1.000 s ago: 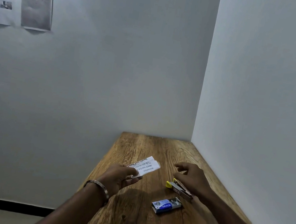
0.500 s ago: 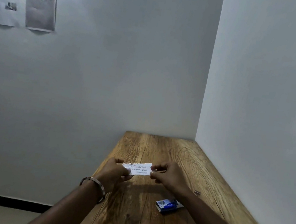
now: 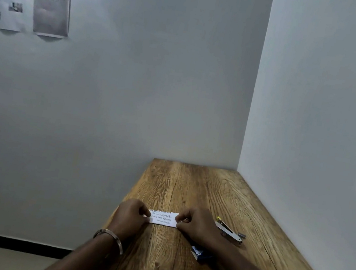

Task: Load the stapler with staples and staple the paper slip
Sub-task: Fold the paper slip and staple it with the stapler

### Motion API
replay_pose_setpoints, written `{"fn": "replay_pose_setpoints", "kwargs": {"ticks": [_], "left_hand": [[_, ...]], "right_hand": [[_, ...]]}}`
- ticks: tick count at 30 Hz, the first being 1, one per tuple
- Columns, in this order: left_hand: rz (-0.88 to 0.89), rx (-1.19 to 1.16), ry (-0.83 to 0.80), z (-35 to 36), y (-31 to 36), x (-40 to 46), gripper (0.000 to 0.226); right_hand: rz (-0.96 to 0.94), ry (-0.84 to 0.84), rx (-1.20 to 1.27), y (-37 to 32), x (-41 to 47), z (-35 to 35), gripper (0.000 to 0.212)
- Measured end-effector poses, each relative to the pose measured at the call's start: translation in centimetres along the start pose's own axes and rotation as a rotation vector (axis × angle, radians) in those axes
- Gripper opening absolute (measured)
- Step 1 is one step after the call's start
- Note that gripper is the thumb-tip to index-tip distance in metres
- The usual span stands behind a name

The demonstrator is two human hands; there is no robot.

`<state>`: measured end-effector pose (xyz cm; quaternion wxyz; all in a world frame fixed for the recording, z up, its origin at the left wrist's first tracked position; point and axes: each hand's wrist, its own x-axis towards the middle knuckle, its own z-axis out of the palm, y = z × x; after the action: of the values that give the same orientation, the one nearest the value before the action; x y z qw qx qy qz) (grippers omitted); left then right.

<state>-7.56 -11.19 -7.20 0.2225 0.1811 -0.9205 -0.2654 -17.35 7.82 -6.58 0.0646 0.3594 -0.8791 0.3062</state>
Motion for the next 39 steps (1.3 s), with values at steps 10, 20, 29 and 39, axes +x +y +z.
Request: {"fn": "replay_pose_setpoints", "kwargs": {"ticks": [10, 20, 29, 39], "left_hand": [[0.379, 0.297, -0.049, -0.8, -0.5, -1.3, 0.023], [0.433, 0.578, -0.029, 0.6, -1.8, 2.7, 0.035], [0.398, 0.67, -0.045, 2.5, -3.6, 10.9, 0.033], [0.287, 0.599, -0.124, 4.9, -5.5, 19.6, 0.043]], "right_hand": [[-0.21, -0.098, -0.265, -0.2, -0.2, -0.7, 0.026], [-0.277, -0.16, -0.452, 0.2, 3.7, 1.0, 0.022], [-0.283, -0.164, -0.548, 1.9, 11.6, 3.1, 0.021], [-0.217, -0.224, -0.502, 4.8, 19.8, 5.8, 0.042]]}}
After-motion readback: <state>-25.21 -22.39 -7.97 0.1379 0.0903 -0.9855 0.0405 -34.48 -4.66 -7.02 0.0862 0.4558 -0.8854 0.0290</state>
